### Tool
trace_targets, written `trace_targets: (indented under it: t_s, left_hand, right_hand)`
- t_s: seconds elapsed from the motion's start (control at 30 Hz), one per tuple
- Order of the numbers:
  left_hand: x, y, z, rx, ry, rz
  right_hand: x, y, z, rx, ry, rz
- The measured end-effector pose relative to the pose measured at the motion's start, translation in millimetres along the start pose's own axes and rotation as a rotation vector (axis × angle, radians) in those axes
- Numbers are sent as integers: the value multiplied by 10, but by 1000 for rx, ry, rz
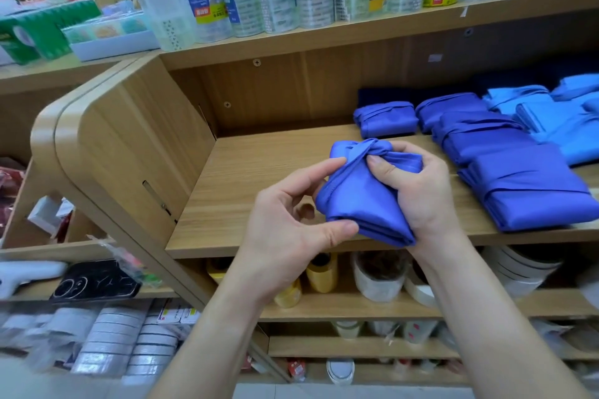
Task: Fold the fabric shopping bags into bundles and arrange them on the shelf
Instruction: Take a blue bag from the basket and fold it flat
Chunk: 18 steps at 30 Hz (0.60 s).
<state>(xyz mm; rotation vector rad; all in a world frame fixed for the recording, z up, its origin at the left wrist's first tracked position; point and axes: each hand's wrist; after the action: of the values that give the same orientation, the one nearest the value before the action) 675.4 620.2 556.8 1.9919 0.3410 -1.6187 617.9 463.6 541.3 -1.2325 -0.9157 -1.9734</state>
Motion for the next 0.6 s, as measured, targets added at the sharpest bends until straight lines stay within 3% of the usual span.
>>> trace_targets:
  t_s: [0.17, 0.27, 0.37, 0.5, 0.6]
  left_hand:
    - [42, 47, 21, -141, 83, 41]
    - [54, 140, -37, -150, 91, 67]
    - [98, 195, -48, -230, 73, 89]
    - [185, 237, 126, -387, -13, 88]
    - [194, 279, 249, -511, -148, 54]
  right_hand:
    - [-35, 14, 103, -79, 144, 50]
    - [-28, -50, 112, 76, 288, 152]
    - [-1, -156, 166, 183, 226, 250]
    - [-56, -121, 255, -77, 254, 90]
    - [-49, -92, 309, -176, 260, -23]
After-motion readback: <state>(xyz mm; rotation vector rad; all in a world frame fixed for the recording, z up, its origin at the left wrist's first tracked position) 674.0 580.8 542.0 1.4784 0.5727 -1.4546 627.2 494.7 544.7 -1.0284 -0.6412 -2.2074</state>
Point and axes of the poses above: each hand's wrist, its own y-axis towards the middle knuckle, its own z-axis out of the palm, x = y × z, and after that the axes turned 12 degrees about x, right-handed
